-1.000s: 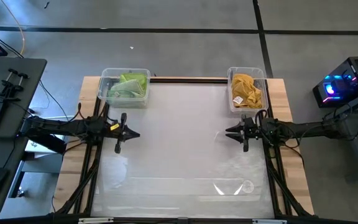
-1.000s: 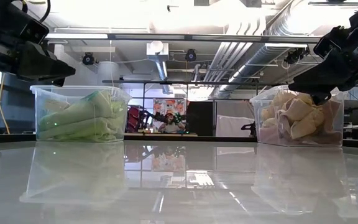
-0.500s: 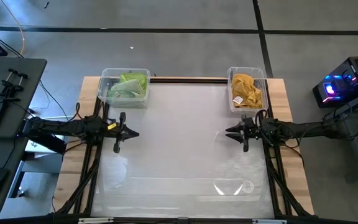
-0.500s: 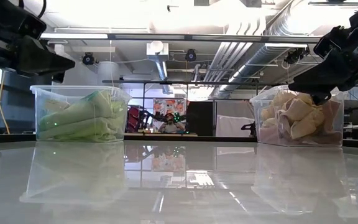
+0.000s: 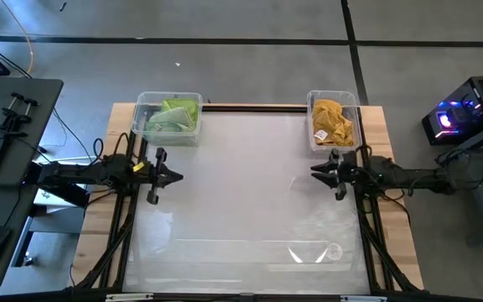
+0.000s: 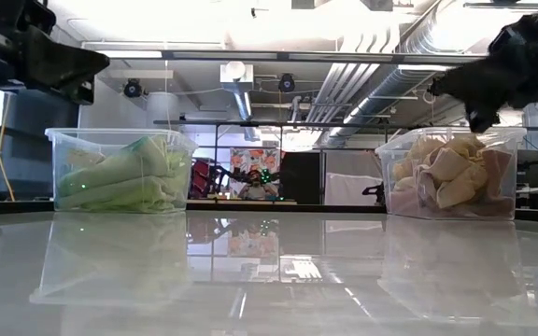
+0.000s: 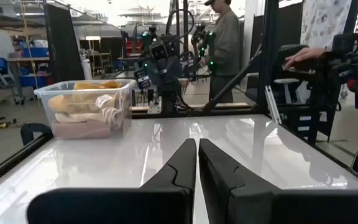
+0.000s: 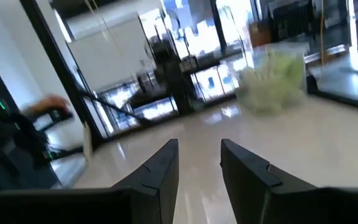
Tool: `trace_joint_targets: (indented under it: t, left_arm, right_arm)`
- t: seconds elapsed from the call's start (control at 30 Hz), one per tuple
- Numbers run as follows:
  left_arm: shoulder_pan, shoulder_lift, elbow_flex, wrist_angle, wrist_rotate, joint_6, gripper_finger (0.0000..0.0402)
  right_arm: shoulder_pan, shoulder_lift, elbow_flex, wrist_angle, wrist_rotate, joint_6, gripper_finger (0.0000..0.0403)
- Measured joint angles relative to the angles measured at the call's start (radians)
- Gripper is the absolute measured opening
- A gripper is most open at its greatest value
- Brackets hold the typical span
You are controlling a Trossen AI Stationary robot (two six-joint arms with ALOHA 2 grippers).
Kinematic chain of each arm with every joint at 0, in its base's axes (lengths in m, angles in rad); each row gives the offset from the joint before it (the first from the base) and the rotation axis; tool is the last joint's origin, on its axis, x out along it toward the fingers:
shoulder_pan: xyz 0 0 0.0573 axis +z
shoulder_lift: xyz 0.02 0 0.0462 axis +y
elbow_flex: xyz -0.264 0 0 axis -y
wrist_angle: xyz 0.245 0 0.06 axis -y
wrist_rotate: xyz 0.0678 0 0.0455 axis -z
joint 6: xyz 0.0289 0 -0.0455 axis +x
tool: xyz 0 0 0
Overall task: Sort towels by color in basket
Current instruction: Return to Home Position
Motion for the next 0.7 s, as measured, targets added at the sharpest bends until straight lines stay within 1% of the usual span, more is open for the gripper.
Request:
trace_joint_targets:
  t: [0.13, 0.67, 0.7]
  left_arm:
    - [-0.007, 0.000, 0.000, -0.007, 0.002, 0.000, 0.0009]
    - [-0.008, 0.000, 0.000, -0.006, 0.005, 0.000, 0.0009]
    - [-0.008, 0.000, 0.000, -0.006, 0.005, 0.000, 0.0009]
  right_arm:
    - [0.000, 0.000, 0.000, 0.046, 0.000, 0.000, 0.0114]
    - [0.000, 0.005, 0.000, -0.004, 0.000, 0.000, 0.0114]
    - [0.000, 0.006, 0.000, -0.004, 0.000, -0.031, 0.0114]
